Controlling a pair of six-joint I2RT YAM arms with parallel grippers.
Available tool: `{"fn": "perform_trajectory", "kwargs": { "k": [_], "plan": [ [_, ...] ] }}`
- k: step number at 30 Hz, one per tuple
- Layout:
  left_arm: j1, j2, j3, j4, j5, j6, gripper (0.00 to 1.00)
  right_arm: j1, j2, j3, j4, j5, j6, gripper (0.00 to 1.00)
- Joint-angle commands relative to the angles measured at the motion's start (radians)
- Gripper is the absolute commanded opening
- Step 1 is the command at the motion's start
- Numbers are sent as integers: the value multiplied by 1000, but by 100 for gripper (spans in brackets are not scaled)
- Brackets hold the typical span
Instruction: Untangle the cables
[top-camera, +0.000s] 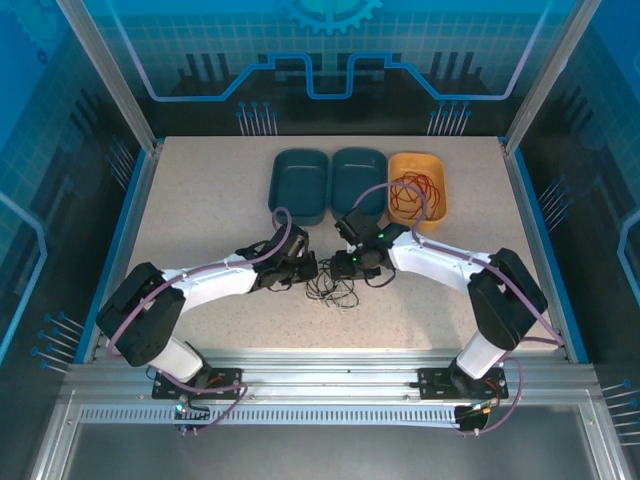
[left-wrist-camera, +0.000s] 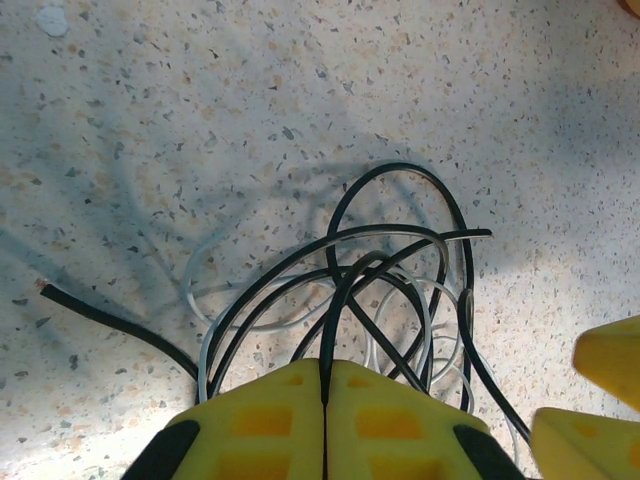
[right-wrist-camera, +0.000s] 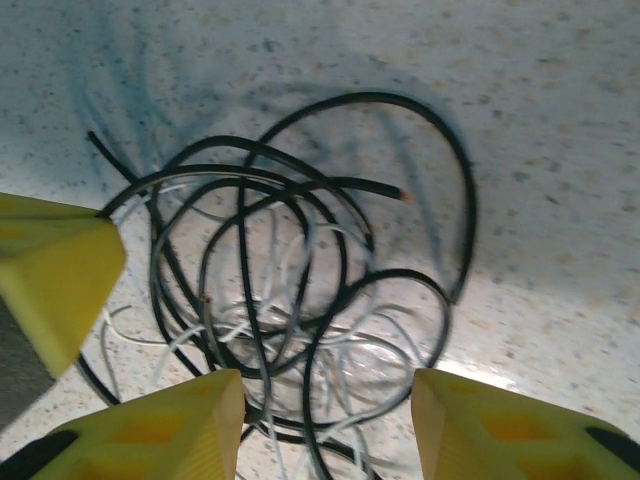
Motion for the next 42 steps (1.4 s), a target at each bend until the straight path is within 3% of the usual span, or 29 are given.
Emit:
{"fn": "perform_trajectory", "kwargs": {
  "k": [1,10,19,24,35,42],
  "plan": [
    [-1,-29,-16,-9,-28,0,6,22,33,36,8,-48,3,46],
    [8,-76,-29,-33,-64,9,6,32,49,10,-47,-15,25,40],
    [54,-148,-81,-56,-89,15,6,30,59,-8,-36,-11,25,20],
    [79,-200,-114,-86,-109,27,7,31,52,14,-78,31,12,0],
    [233,-418,-224,-195,-175,69,6,-11,-147,4,-249,312,19,0],
    [335,-505,-257,-245,-176,106,7,-106,-342,-70,-265,358,40,0]
  ]
}}
